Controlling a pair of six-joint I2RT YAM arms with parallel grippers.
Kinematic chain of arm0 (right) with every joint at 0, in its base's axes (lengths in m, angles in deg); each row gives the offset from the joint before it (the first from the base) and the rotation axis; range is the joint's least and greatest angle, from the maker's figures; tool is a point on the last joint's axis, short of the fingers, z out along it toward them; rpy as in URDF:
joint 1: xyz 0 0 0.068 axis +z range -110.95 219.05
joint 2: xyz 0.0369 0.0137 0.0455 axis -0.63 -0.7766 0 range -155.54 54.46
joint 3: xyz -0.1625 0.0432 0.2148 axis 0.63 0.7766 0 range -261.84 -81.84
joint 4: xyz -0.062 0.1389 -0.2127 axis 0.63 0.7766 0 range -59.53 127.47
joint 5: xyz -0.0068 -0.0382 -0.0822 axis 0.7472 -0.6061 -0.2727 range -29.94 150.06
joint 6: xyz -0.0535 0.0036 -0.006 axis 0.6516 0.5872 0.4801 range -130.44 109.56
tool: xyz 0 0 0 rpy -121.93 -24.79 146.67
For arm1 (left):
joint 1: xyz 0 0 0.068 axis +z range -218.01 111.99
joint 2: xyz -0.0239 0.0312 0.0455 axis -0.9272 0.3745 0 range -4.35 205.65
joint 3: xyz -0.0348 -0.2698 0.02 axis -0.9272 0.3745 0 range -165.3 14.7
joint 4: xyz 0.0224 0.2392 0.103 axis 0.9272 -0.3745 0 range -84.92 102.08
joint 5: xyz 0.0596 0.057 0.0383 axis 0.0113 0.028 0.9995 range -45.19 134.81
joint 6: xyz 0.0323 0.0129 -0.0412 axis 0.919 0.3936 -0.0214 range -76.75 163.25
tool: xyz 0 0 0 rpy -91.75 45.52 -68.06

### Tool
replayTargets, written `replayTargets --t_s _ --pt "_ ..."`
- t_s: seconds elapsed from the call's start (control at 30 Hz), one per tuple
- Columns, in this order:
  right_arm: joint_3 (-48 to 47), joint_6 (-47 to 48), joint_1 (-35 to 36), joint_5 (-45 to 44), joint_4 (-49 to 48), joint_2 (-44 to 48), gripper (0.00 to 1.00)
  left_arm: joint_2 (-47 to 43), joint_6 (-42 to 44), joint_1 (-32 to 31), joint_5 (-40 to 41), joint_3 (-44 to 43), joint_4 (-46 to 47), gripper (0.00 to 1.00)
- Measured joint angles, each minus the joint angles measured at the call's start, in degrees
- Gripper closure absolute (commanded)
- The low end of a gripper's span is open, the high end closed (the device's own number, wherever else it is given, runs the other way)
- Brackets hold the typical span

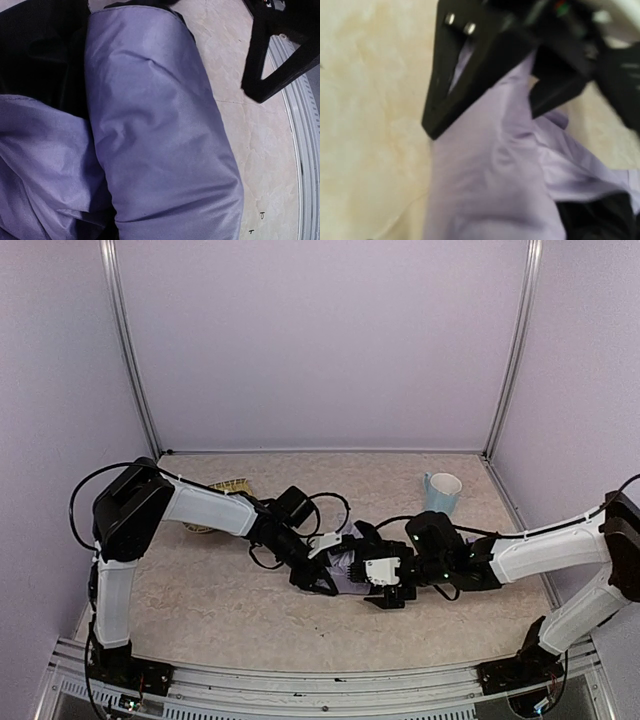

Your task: Put away the umbrella

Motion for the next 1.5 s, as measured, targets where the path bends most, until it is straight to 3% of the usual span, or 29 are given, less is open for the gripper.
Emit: replayTargets --t_s 0.1,0.17,0.3,0.37,0.5,0.57,0.6,0.8,0.93,1.07,1.27,1.5 --pt "-2.7 2.5 1.5 -3.3 -1.0 -5.9 0.18 0.6 0.2 0.2 -2.4 -0.6 -1.5 0.79" --pt "-4.1 3.6 2.0 -5.3 -1.7 -9.0 0.26 0.8 0.4 0.2 -3.8 -0.8 -2.7 0.79" --pt "-7.3 4.7 2.6 -7.3 -1.1 -14.4 0.61 1.3 0.6 0.4 -4.4 -1.6 -4.3 0.77" --pt "-8.6 4.3 3.0 -8.0 -0.1 -15.6 0.72 1.4 0.7 0.7 -4.5 -1.7 -5.3 0.72" --pt "-10.1 3.0 3.3 -7.3 1.9 -16.1 0.84 1.3 0.5 1.7 -5.4 -1.6 -6.6 0.39" --pt "-10.9 2.8 3.4 -6.7 3.6 -16.1 0.9 0.5 0.7 2.1 -6.5 -0.7 -6.3 0.04" --pt "-11.4 2.8 3.5 -6.6 4.4 -16.2 0.92 -0.3 0.7 2.2 -6.9 0.4 -5.7 0.02" --pt "-15.6 1.7 3.3 -4.2 10.6 -17.8 0.95 -13.4 -2.2 2.3 -1.1 17.5 9.7 0.01" --pt "-19.5 -0.5 1.0 0.9 17.5 -19.6 0.96 -27.5 -3.7 2.8 6.1 33.2 27.2 0.01" --pt "-24.9 -2.1 -1.9 8.8 25.2 -22.6 0.9 -36.3 -2.6 2.3 10.4 40.6 38.6 0.05" --pt "-35.6 -3.2 -7.7 25.8 38.6 -31.3 0.9 -37.8 7.2 -6.4 23.0 40.3 38.1 0.14" --pt "-43.0 -4.1 -11.6 39.0 48.0 -39.7 0.92 -32.9 14.7 -11.1 31.6 38.5 35.6 0.07"
